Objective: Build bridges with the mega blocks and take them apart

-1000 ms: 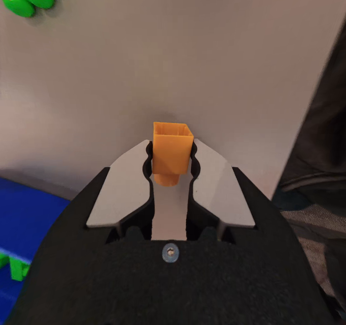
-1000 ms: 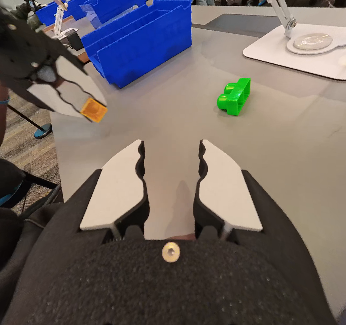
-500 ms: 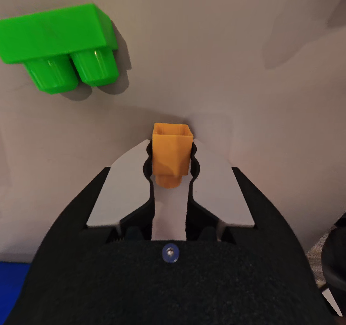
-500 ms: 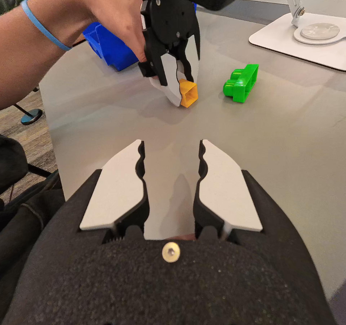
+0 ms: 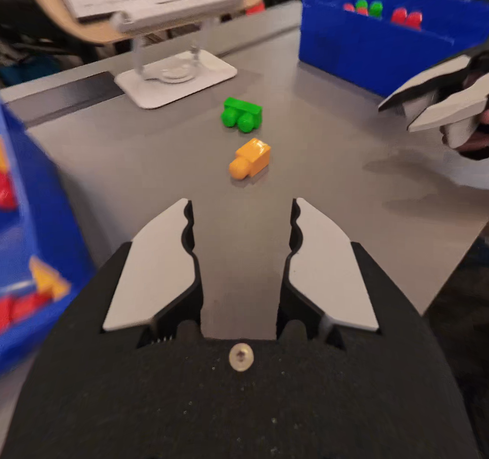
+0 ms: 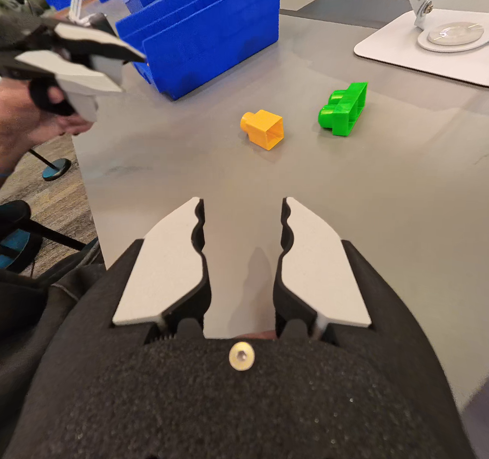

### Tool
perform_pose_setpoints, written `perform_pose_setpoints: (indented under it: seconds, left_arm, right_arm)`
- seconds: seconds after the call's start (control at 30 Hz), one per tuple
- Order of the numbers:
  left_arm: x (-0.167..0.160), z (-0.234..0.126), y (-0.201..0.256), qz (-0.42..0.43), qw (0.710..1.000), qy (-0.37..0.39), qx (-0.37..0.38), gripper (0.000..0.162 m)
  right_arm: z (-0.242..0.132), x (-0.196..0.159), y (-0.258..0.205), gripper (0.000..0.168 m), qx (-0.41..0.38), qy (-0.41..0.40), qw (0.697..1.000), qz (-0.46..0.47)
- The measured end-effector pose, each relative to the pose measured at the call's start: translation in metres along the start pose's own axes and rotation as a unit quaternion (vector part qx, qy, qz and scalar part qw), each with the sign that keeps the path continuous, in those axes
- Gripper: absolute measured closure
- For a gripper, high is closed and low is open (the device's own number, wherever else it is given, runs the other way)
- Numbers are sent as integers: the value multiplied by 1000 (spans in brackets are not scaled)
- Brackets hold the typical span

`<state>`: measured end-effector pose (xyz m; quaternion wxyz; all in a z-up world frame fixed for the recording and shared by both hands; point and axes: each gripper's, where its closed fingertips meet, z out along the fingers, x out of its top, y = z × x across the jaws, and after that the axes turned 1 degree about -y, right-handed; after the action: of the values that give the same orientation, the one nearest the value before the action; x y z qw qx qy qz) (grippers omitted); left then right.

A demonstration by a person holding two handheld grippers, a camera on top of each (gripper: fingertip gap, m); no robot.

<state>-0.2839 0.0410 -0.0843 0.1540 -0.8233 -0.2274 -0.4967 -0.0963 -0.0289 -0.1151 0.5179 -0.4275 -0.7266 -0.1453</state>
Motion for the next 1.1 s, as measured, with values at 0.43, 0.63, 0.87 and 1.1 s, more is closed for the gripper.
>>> perform_pose_setpoints:
  seconds: [0.43, 0.63, 0.87, 1.1]
  left_arm:
    - [-103, -95, -59, -174, 972, 65, 141, 86]
    - [-90, -95, -88, -138, 983, 19, 123, 88]
    - [-71, -74, -146, 97, 978, -179, 45, 88]
    - [-62, -34, -178, 122, 935, -287, -172, 85]
  right_arm:
    - [39, 10, -5, 113, 26, -18, 999, -1]
    - [51, 7, 1, 112, 35, -31, 999, 6]
    - [54, 10, 2, 112, 43, -37, 998, -6]
    - [56, 10, 11, 112, 37, -42, 998, -7]
